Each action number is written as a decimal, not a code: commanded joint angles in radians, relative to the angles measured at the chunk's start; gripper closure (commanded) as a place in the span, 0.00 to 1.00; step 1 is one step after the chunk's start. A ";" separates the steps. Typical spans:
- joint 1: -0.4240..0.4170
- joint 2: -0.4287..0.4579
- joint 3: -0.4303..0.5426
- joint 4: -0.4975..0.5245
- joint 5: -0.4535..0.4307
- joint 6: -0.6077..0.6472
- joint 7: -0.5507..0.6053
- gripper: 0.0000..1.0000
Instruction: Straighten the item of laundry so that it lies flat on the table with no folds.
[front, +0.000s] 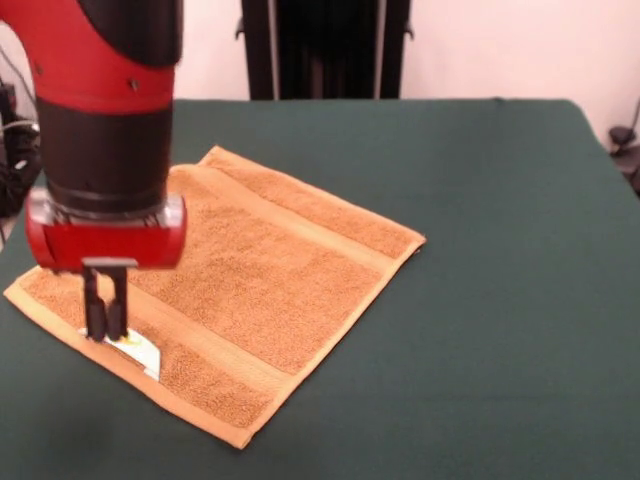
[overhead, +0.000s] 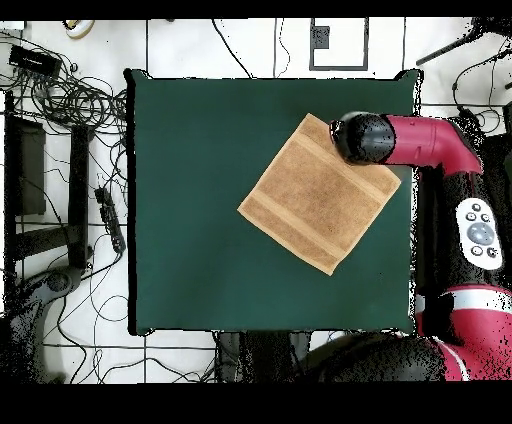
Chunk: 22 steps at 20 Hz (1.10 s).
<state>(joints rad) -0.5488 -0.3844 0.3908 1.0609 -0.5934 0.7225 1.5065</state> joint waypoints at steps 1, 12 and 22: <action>0.054 0.205 0.102 -0.020 -0.039 -0.132 -0.101 1.00; 0.108 0.295 0.055 -0.093 -0.030 -0.225 -0.020 1.00; 0.066 -0.071 0.031 0.182 0.074 0.014 -0.092 1.00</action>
<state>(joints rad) -0.5146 -0.2731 0.3884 1.0387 -0.5821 0.5321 1.5065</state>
